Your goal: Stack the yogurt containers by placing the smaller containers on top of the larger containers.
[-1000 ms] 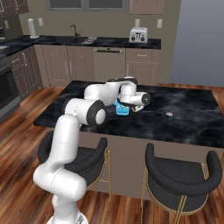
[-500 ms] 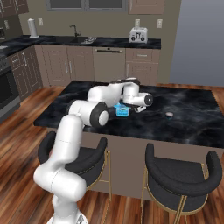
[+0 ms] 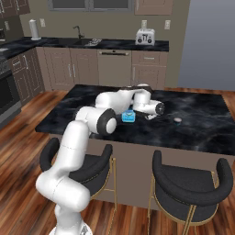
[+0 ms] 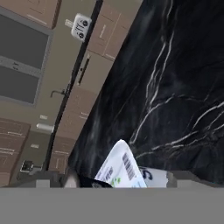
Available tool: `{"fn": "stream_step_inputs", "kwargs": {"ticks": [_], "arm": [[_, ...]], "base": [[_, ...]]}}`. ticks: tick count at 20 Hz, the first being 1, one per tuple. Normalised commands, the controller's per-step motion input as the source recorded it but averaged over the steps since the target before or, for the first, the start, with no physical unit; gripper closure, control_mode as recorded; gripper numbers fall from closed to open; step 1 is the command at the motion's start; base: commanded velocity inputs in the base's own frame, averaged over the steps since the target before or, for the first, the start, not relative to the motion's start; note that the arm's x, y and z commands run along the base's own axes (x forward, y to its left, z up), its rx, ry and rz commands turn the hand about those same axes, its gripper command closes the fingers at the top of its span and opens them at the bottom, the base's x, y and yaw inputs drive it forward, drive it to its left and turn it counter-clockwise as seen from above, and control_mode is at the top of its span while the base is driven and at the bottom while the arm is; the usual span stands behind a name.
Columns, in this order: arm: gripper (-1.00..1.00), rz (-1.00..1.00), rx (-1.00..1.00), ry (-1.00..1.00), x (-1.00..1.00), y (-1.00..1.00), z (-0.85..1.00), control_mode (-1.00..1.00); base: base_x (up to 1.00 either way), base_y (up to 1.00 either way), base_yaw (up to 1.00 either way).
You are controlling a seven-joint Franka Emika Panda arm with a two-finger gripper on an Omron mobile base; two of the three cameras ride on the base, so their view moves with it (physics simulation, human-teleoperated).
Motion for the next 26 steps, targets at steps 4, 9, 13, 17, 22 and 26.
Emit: {"fn": "stream_step_inputs", "kwargs": {"ticks": [4,9,13,17,22,26], "arm": [[-1.00,0.00,0.01,-0.01,0.00,-0.30,0.35,-1.00],[-1.00,0.00,-0.05,0.06,-0.02,-0.21,0.64,-1.00],[-1.00,-0.04,-0.14,0.14,-0.26,-0.26,0.39,-1.00],[-1.00,-0.13,-0.18,0.14,-0.33,-0.41,0.05,-1.00],[-1.00,-0.11,-0.14,0.05,-0.17,-0.36,0.02,-1.00],[-1.00,-0.02,-0.13,0.00,-0.24,-0.37,0.00,-1.00]], "base": [[0.00,0.00,0.00],[0.00,0.00,0.00],[0.00,0.00,0.00],[0.00,0.00,0.00],[0.00,0.00,0.00],[0.00,0.00,0.00]]}}
